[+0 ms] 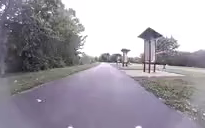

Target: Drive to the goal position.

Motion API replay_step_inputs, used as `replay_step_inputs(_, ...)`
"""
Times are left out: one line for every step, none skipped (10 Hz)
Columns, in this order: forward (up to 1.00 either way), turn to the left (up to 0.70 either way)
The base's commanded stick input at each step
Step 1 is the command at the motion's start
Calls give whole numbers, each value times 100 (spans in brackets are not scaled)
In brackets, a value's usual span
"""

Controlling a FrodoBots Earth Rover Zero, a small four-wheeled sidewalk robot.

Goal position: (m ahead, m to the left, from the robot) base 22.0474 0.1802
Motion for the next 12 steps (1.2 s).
replay_step_inputs(70,0)
replay_step_inputs(70,0)
replay_step_inputs(70,0)
replay_step_inputs(70,0)
replay_step_inputs(70,0)
replay_step_inputs(70,0)
replay_step_inputs(70,0)
replay_step_inputs(70,0)
replay_step_inputs(70,0)
replay_step_inputs(70,0)
replay_step_inputs(70,0)
replay_step_inputs(70,0)
